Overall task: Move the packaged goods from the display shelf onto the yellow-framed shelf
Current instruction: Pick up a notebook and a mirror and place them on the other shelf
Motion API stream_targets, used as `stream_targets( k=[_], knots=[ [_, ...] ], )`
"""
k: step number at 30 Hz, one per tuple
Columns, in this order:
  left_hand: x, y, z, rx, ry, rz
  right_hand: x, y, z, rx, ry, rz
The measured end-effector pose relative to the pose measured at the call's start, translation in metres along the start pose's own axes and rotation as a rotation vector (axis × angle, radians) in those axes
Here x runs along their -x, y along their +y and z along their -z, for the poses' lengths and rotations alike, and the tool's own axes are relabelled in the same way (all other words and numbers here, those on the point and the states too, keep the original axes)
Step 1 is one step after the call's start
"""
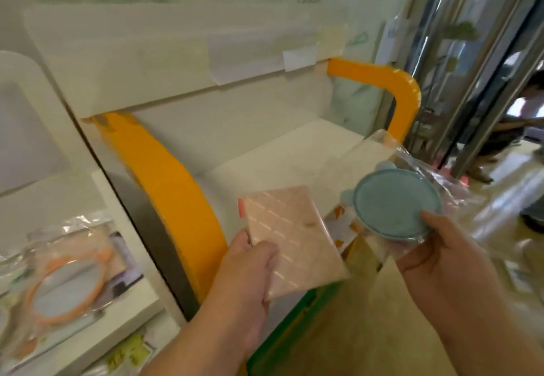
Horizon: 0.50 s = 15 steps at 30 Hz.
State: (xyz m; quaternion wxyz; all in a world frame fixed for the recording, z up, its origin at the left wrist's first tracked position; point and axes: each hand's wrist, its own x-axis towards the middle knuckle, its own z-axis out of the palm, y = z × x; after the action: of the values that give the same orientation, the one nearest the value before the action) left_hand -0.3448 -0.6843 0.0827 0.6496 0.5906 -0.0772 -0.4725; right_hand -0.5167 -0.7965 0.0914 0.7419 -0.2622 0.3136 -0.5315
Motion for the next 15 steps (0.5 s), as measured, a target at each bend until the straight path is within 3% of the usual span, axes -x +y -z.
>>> stream_targets(
  k=[6, 11, 15],
  knots=[
    [-0.048, 0.005, -0.023, -0.009, 0.163, -0.024, -0.061, 0.013, -0.014, 0.164, 0.086, -0.030],
    [-0.078, -0.002, -0.039, 0.006, 0.271, -0.072, -0.120, 0.036, -0.029, 0.489, -0.014, -0.016],
    [-0.110, -0.007, -0.046, 0.075, 0.407, -0.101, -0.167, 0.059, -0.047, 0.742, -0.131, 0.123]
  ],
)
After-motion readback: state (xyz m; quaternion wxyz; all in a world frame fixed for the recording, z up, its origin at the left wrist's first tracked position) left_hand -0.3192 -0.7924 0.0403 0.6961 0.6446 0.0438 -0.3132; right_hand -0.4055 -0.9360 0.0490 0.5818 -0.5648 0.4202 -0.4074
